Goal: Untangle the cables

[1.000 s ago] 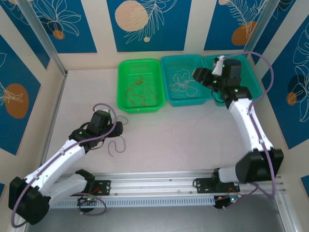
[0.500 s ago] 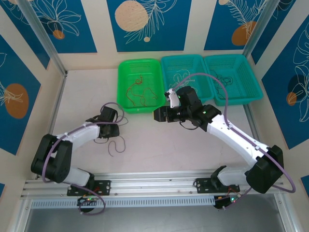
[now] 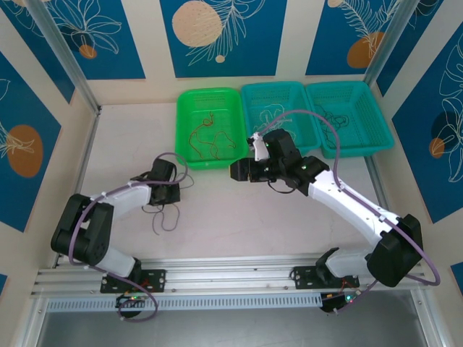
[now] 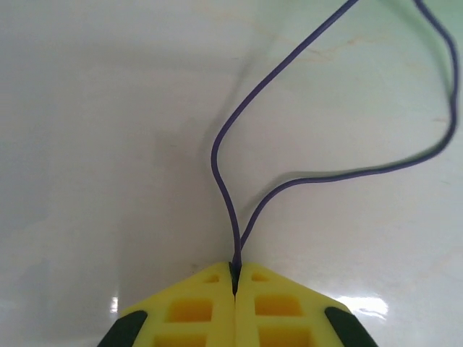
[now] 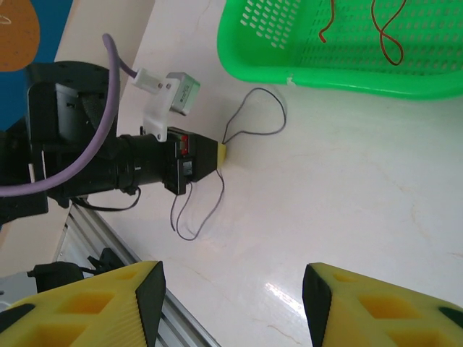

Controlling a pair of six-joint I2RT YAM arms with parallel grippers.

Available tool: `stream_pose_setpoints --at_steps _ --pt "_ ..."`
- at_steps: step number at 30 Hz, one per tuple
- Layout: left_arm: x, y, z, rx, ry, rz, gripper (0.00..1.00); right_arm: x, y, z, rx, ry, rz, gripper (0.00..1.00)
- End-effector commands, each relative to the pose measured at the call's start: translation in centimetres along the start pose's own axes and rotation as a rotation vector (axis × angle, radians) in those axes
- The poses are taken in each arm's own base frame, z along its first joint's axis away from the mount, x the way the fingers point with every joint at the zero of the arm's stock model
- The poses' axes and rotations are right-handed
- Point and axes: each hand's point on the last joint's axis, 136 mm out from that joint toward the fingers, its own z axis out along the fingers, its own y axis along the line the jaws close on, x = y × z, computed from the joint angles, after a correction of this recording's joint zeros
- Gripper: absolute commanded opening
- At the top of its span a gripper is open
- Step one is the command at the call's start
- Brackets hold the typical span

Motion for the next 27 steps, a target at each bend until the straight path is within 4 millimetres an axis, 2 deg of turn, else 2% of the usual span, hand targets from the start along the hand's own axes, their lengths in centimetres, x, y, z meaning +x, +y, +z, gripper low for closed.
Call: stream_pose_setpoints --at_steps 1,5,8,14,17,25,27 --pt "-1.4 -3.5 -3.2 0.213 -0.076 -0.015 0.0 -0.3 0.5 -0.6 -0.058 -0.025 0.033 0.56" --pt "-2.6 -7.8 -8.7 0.473 -0.172 0.032 0.0 -0.9 1.2 -0.6 -0.125 -0.034 0.038 0.57" --pt "-2.6 -10.1 -12.3 0.594 -0.207 0.094 0.0 -1.3 1.2 -0.4 -0.153 -0.028 0.051 0.62" --pt "-1.9 -13.7 -17.1 0.76 -0.248 0.203 0.0 -1.6 1.6 0.0 -0.206 -0.014 0.066 0.65" --pt "-1.7 -15.1 -18.6 0.8 -0.265 0.245 0.0 -1.3 1.9 0.5 -0.235 0.019 0.085 0.65" --pt "-1.2 -17.4 -20.1 0.86 -0.274 0.32 0.0 -0.7 1.6 1.3 -0.24 0.039 0.1 0.65" --pt "-0.9 -17.8 -20.5 0.875 -0.276 0.333 0.0 -0.6 1.7 1.4 -0.249 0.042 0.106 0.55"
